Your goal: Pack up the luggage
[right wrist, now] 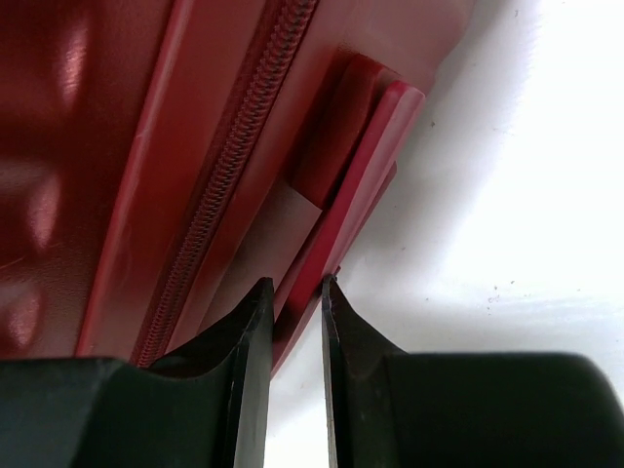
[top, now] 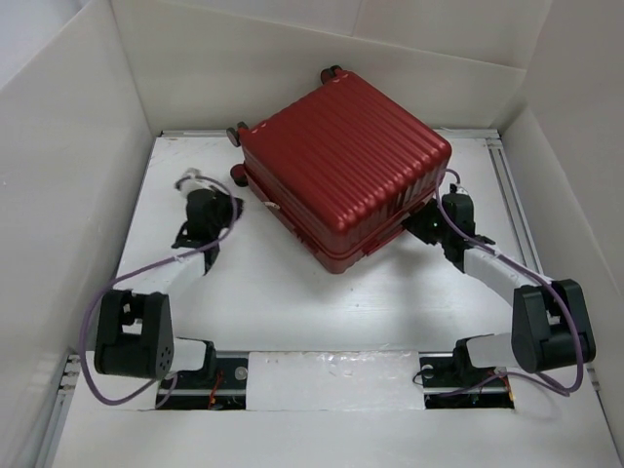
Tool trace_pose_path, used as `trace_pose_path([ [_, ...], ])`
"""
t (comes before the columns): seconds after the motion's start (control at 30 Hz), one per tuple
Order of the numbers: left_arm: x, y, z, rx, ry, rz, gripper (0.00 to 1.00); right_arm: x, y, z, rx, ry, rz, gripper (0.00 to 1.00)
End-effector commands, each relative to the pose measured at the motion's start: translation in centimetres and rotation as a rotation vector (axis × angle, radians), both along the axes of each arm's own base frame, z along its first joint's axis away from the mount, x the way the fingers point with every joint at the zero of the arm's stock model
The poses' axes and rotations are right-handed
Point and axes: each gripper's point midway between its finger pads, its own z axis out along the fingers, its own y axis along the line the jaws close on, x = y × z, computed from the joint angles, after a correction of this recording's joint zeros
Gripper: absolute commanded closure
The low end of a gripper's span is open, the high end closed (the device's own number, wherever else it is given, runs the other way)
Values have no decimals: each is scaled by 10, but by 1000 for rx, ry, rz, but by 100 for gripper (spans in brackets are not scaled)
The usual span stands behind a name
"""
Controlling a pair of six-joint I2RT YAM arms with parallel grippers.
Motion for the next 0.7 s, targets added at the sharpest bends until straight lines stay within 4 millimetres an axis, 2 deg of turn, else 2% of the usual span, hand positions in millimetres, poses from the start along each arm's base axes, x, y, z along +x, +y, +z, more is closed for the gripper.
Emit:
trace_pose_path([
  [0.0, 46, 67, 45, -66, -107, 294, 100, -30, -31, -38, -114, 133, -5, 100],
  [0.03, 53, 76, 32, 6, -46, 326, 100, -30, -31, -35, -120, 122, 0, 100],
  [0.07, 63, 84, 39, 35, -43, 344, 100, -30, -30, -35, -114, 122, 7, 100],
  [0.1, 81, 90, 72, 45, -92, 359, 100, -32, -34, -38, -114, 132, -3, 100],
  [0.13, 91, 106, 64, 67, -55, 386, 100, -32, -32, -35, -107, 122, 4, 100],
  [0.2, 102, 124, 64, 87, -29, 397, 100, -35, -32, -36, -107, 123, 4, 100],
  [0.23, 114, 133, 81, 89, -50, 406, 100, -35, -32, -36, -107, 123, 4, 100],
  [0.27, 117, 143, 65, 84, 3, 402, 100, -35, -32, -36, -107, 123, 4, 100],
  [0.3, 118, 147, 69, 77, -5, 400, 100, -35, -32, -36, -107, 123, 4, 100],
  [0.33, 116, 147, 61, 87, 0, 396, 100, -33, -32, -34, -107, 114, 3, 100],
  [0.37, 123, 144, 70, 74, -71, 382, 100, -33, -31, -31, -107, 104, 16, 100],
  [0.4, 123, 132, 67, 50, -85, 316, 100, -34, -27, -31, -108, 103, 26, 100],
  [0.47, 120, 128, 57, -26, -80, 314, 98, -32, -27, -15, -103, 51, 24, 100],
  [0.5, 124, 121, 69, -71, -143, 254, 90, -37, -28, -14, -111, 52, 30, 100],
  [0.53, 124, 117, 73, -102, -173, 221, 81, -40, -28, -7, -110, 40, 29, 95],
  [0.57, 121, 114, 69, -133, -184, 198, 69, -39, -31, 4, -118, 16, 14, 83],
  [0.6, 123, 114, 87, -178, -258, 183, 45, -42, -35, 23, -132, -38, 4, 76],
  [0.67, 122, 95, 98, -235, -307, 74, 26, -48, -44, 41, -153, -66, -26, 62],
])
